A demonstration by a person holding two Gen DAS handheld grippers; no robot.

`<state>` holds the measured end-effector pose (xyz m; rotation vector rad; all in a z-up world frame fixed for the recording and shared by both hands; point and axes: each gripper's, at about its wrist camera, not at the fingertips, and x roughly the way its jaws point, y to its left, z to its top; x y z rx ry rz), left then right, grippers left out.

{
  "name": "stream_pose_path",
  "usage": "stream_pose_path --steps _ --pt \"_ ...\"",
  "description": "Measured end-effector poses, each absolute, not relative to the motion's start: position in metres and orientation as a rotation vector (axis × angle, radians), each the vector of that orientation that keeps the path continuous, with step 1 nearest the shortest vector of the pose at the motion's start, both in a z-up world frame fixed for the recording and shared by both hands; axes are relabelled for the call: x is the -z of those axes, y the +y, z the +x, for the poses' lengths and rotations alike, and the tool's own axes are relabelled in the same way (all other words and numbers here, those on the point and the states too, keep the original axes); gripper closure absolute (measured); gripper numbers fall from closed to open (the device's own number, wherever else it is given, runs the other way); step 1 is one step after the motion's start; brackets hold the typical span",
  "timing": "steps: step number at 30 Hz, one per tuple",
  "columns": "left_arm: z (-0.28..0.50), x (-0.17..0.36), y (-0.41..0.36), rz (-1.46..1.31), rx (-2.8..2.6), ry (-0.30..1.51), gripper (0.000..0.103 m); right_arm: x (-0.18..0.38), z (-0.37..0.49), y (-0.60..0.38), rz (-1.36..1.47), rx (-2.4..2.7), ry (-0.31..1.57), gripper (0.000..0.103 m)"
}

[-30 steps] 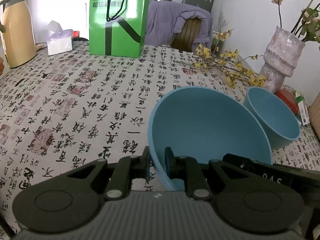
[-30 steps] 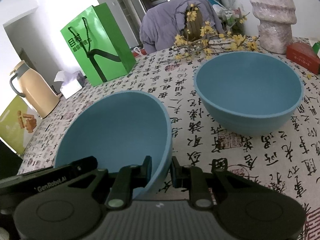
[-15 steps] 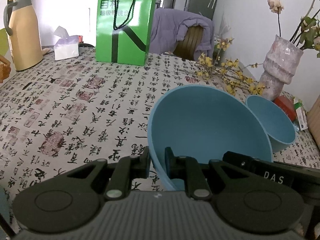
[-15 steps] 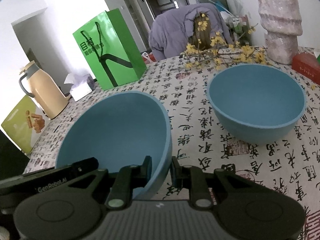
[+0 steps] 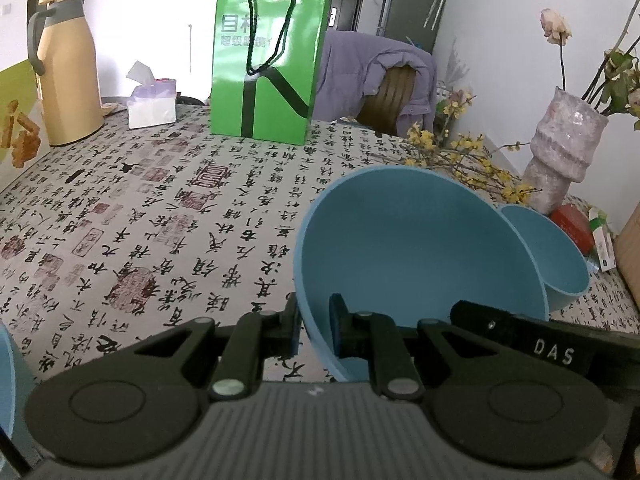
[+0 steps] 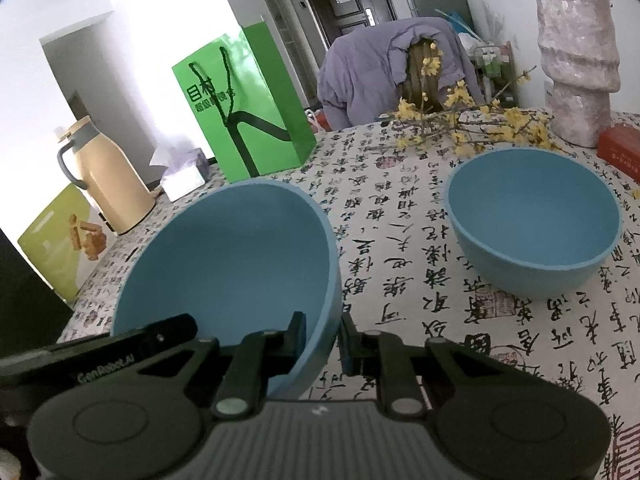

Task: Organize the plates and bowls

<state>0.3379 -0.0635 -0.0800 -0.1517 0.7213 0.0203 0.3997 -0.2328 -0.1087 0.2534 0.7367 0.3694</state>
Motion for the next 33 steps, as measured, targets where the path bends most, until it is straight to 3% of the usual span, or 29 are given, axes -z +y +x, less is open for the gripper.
stream_pose_path --steps 33 --pt "0.297 0.061 -0.024 -0.204 -0.053 0.663 0.088 0.081 0.368 -0.196 0.206 -0.403 0.695 0.087"
